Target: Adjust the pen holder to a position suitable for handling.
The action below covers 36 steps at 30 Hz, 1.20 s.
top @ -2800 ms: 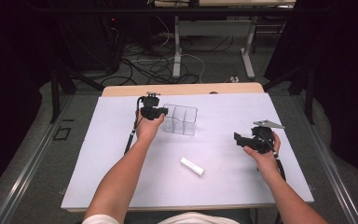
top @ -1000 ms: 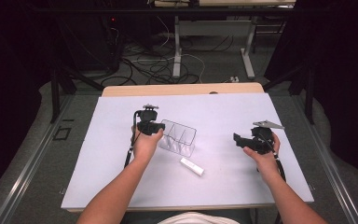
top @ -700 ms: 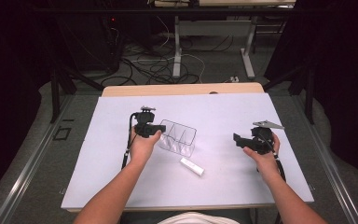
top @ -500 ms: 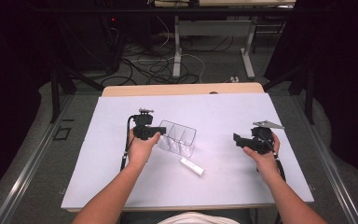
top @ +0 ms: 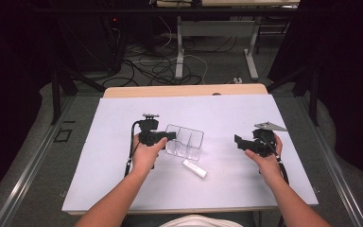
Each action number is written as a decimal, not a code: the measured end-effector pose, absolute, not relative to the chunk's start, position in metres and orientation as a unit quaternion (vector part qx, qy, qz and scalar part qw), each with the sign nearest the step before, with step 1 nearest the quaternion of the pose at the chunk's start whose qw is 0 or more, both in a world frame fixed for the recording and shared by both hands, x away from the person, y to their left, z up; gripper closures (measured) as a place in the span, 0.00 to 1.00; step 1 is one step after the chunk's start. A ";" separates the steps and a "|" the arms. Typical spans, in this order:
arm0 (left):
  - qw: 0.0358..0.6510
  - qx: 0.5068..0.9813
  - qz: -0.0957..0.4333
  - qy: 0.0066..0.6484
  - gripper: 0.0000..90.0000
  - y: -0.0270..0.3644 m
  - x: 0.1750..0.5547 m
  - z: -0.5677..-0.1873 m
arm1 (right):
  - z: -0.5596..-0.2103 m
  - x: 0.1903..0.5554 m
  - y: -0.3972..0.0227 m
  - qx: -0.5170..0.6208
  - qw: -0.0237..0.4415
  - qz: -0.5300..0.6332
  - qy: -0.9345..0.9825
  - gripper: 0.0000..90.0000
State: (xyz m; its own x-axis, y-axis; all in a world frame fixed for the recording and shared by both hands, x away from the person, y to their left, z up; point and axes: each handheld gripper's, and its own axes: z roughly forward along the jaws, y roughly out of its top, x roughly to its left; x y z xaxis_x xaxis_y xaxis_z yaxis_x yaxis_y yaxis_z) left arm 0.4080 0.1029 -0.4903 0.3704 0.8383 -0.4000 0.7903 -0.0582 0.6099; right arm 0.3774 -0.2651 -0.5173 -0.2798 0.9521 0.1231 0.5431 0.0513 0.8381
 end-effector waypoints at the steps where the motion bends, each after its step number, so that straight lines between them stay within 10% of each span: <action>1: 0.400 0.726 0.028 0.558 0.56 0.101 0.407 -0.491 | -0.516 0.376 -0.263 0.542 0.238 0.420 0.688 0.25; 11: 0.415 0.726 0.019 0.547 0.56 0.097 0.402 -0.493 | -0.508 0.353 -0.213 0.443 0.161 0.442 0.763 0.55; 21: 0.430 0.730 0.007 0.531 0.62 0.107 0.403 -0.491 | -0.519 0.348 -0.192 0.417 0.131 0.428 0.791 0.56; 36: 0.469 0.732 0.143 0.474 0.36 0.155 0.376 -0.482 | -0.547 0.356 -0.160 0.432 0.132 0.380 0.807 0.47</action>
State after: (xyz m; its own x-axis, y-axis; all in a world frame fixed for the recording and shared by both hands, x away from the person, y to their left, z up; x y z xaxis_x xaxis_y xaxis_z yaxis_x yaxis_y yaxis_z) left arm 0.3757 0.1551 -0.4817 0.5102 0.8274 -0.2350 0.5592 -0.1115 0.8215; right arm 0.3561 -0.1595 -0.5474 -0.5919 0.7977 0.1154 0.5967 0.3374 0.7280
